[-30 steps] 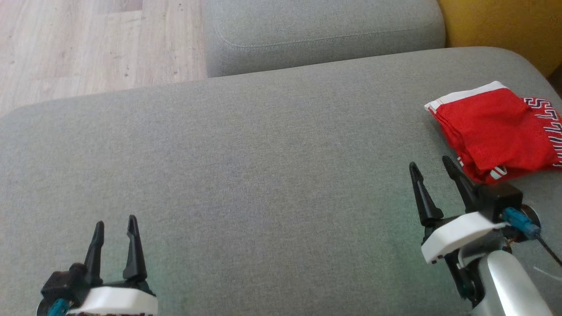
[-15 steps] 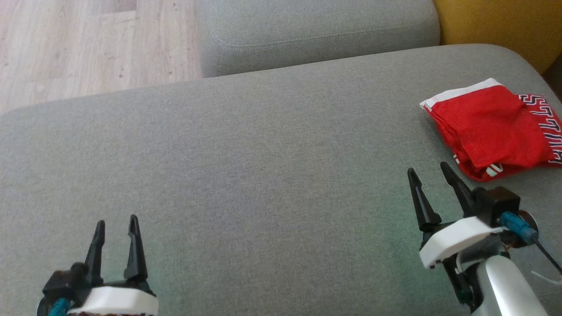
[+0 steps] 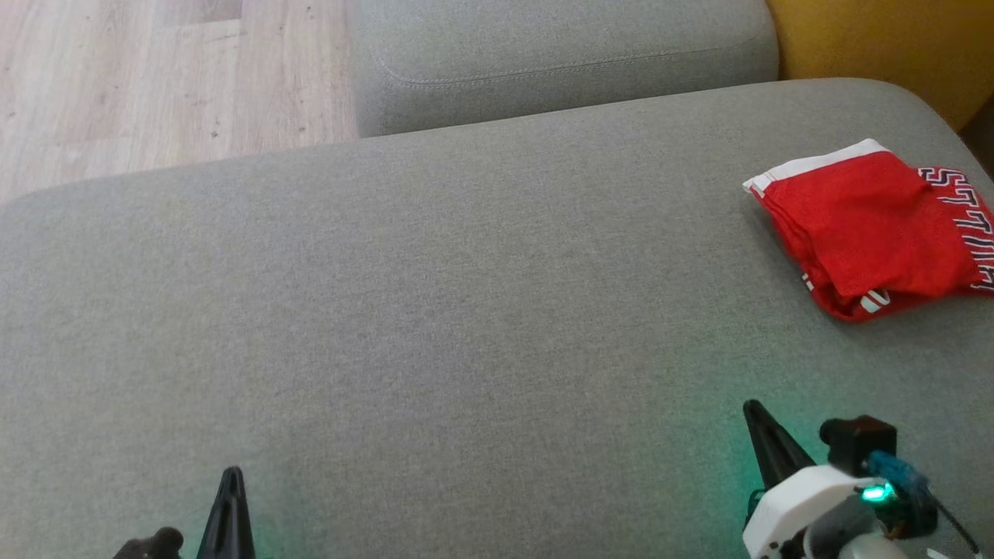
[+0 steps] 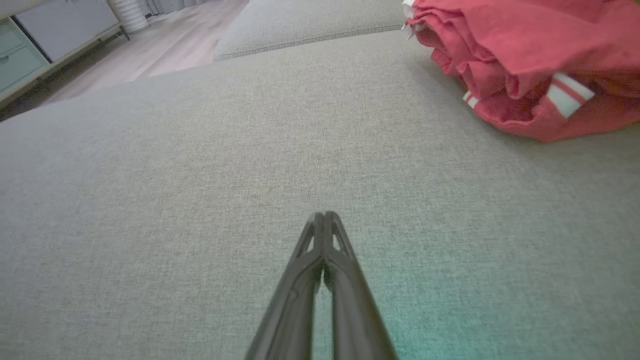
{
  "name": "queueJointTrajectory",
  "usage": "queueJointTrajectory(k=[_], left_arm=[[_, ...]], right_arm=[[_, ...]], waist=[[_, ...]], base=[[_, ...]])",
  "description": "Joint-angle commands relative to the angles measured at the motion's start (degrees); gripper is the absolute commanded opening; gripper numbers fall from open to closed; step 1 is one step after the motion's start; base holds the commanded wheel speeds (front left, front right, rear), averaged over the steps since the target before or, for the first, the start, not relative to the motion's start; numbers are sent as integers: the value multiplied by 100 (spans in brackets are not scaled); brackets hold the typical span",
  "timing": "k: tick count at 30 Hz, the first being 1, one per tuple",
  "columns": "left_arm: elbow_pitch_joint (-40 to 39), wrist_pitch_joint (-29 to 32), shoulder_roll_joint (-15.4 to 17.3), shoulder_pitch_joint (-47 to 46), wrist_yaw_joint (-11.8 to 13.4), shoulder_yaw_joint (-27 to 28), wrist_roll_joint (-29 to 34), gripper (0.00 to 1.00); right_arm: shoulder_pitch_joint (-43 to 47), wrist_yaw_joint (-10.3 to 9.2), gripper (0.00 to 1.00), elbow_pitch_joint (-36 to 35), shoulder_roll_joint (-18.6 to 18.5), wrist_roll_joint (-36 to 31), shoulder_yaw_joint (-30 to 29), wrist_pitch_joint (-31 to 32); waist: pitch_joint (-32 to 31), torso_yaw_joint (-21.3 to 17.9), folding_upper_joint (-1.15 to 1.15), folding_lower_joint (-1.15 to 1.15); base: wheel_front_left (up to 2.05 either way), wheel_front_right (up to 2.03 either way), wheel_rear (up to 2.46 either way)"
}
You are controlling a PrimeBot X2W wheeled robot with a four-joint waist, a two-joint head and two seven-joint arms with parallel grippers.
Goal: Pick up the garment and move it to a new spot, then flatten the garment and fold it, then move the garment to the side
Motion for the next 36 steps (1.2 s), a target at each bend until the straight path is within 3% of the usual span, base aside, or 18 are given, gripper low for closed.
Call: queueJointTrajectory(k=[1, 36], left_arm=[[-178, 62, 35, -206, -19, 63, -186, 0], [-483, 635, -80, -465, -115, 356, -2158, 0]], right_arm=[[-253, 2, 0, -214, 0, 228, -70, 21], [-386, 15, 0, -407, 114, 2526, -459, 240]], waist=[[-1, 9, 0, 0], [-19, 132, 0, 0]], base=[[0, 0, 0], [0, 0, 0]])
